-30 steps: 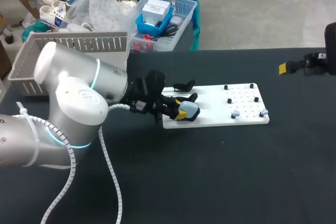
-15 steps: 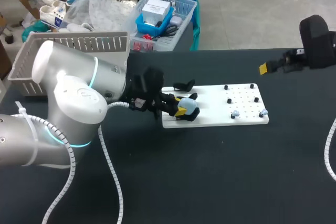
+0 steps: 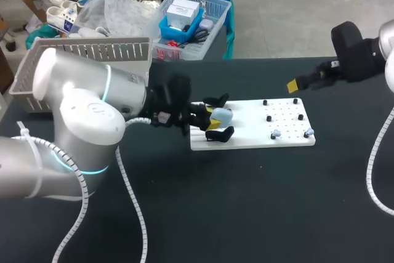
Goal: Pick up each earbud case from the left stands, insert the matching earbuds, close the lid, and place the case in the box.
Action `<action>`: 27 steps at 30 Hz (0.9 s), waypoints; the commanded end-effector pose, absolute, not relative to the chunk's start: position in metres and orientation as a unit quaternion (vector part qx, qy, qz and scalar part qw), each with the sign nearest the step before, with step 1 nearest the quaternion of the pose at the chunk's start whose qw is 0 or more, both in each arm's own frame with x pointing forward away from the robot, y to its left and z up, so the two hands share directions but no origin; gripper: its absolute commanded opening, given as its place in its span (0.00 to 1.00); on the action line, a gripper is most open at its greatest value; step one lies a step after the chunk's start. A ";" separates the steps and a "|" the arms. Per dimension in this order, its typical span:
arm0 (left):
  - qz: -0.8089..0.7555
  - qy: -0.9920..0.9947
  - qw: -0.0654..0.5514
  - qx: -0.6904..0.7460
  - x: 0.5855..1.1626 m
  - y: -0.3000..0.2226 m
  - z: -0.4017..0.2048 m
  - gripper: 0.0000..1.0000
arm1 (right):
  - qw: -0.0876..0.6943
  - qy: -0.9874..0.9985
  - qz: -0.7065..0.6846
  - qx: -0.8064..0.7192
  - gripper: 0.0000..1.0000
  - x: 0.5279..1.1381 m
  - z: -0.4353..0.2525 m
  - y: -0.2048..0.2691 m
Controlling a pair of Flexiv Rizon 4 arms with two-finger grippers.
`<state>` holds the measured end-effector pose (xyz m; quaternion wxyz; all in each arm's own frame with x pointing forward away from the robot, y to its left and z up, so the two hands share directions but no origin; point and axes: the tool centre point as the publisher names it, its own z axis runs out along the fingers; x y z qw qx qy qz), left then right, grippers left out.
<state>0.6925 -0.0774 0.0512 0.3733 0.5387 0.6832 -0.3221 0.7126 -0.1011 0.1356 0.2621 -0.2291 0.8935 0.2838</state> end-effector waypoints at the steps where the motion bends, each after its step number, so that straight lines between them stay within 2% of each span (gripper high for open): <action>1: -0.322 0.684 0.383 0.530 0.689 -0.077 0.056 0.00 | 0.244 0.884 0.303 -0.261 1.00 0.716 0.139 -0.090; 11: -0.325 0.683 0.398 0.520 0.688 -0.086 0.074 0.00 | 0.224 0.858 0.301 -0.349 1.00 0.695 0.143 -0.054; 27: -0.334 0.668 0.421 0.515 0.683 -0.108 0.093 0.00 | 0.195 0.847 0.320 -0.376 1.00 0.682 0.129 -0.023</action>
